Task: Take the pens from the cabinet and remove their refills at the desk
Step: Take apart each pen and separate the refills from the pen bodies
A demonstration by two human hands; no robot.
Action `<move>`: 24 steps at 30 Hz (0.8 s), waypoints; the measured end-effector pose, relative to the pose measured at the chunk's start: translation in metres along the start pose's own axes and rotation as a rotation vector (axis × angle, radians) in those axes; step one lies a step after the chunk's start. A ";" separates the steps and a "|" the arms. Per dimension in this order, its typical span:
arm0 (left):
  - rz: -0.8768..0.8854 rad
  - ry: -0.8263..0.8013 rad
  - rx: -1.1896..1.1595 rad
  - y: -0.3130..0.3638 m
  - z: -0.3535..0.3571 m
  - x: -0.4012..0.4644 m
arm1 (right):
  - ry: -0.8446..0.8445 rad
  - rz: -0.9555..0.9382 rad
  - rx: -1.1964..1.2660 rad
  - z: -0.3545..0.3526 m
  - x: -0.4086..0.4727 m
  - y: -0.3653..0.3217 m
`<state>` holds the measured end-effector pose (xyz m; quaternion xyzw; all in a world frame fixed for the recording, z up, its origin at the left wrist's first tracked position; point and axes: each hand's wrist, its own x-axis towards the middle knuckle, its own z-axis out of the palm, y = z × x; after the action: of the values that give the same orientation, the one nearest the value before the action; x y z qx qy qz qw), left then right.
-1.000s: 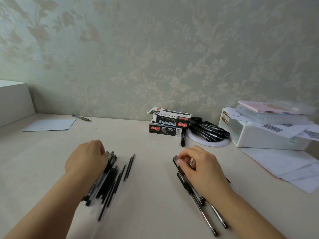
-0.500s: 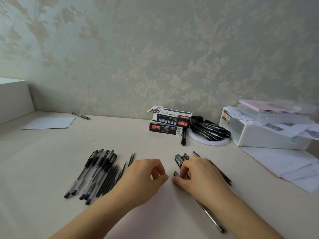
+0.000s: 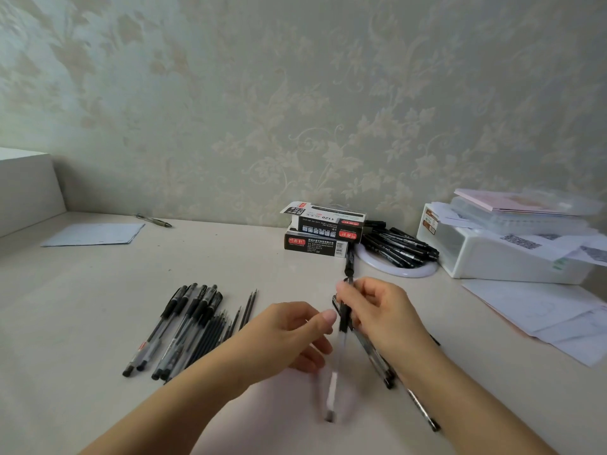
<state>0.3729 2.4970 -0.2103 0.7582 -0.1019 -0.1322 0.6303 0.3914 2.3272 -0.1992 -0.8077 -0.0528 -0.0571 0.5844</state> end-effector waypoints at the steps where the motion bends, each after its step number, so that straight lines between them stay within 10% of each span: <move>1: 0.000 -0.028 -0.027 0.001 0.000 -0.001 | -0.014 0.028 0.095 0.001 -0.001 -0.001; 24: 0.326 0.241 0.831 0.001 -0.009 0.002 | -0.203 -0.076 0.205 0.007 -0.004 0.007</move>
<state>0.3772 2.5042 -0.2076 0.9306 -0.1899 0.1098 0.2931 0.3889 2.3321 -0.2086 -0.7429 -0.1479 0.0084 0.6528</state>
